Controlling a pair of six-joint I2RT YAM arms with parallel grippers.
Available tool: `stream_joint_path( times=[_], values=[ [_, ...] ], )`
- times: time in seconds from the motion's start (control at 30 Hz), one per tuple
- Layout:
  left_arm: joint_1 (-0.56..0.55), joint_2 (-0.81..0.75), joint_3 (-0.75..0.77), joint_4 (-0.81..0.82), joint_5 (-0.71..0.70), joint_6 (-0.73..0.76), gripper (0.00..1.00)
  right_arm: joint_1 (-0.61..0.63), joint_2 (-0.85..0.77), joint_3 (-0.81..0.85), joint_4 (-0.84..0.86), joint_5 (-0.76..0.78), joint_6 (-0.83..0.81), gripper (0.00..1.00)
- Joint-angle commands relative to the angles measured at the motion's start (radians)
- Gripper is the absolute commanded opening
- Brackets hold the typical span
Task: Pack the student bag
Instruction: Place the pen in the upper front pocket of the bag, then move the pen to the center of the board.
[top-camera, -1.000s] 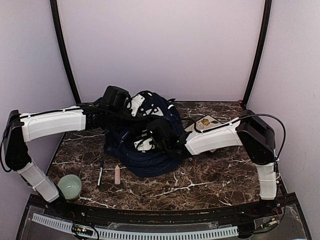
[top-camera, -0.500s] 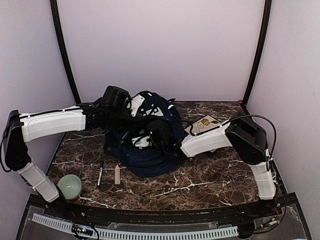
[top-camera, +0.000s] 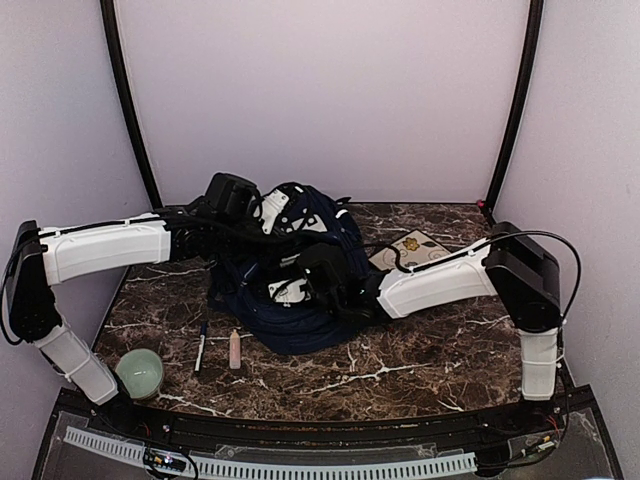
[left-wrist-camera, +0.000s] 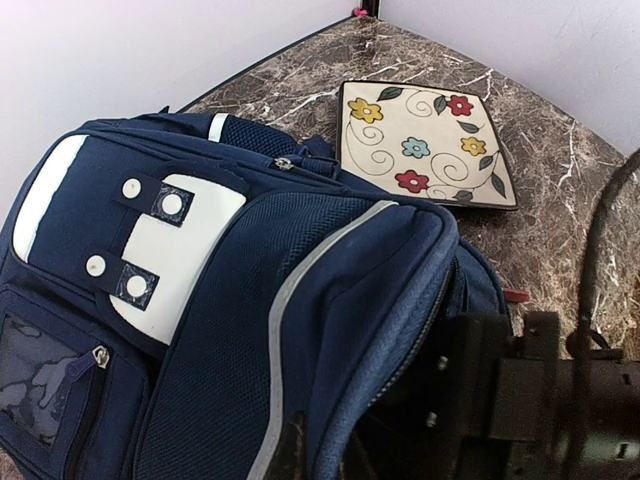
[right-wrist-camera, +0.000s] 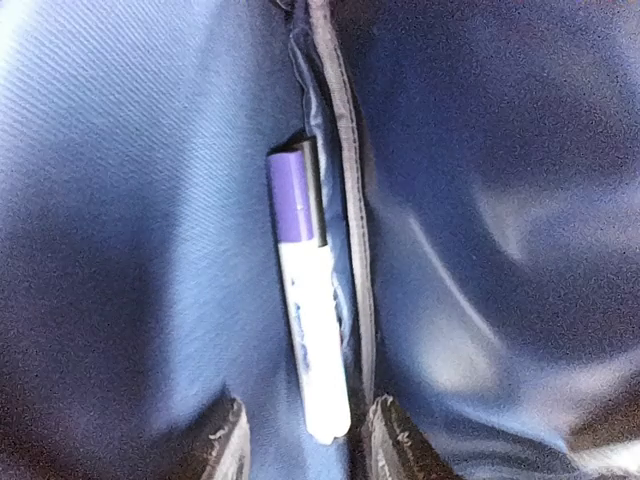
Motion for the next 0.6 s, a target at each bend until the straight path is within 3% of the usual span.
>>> stream_joint_path(
  times=[0.0,0.3,0.57],
  values=[
    [0.004,-0.075,-0.002,0.070,0.020,-0.024,0.01,0.039,-0.093,-0.037,-0.118,-0.008,0.130,0.43],
    [0.004,-0.069,-0.005,0.072,0.016,-0.023,0.02,0.059,-0.246,-0.004,-0.510,-0.141,0.446,0.43],
    [0.005,-0.064,-0.020,0.077,0.011,-0.012,0.01,0.015,-0.478,-0.139,-0.792,-0.555,0.699,0.44]
  ],
)
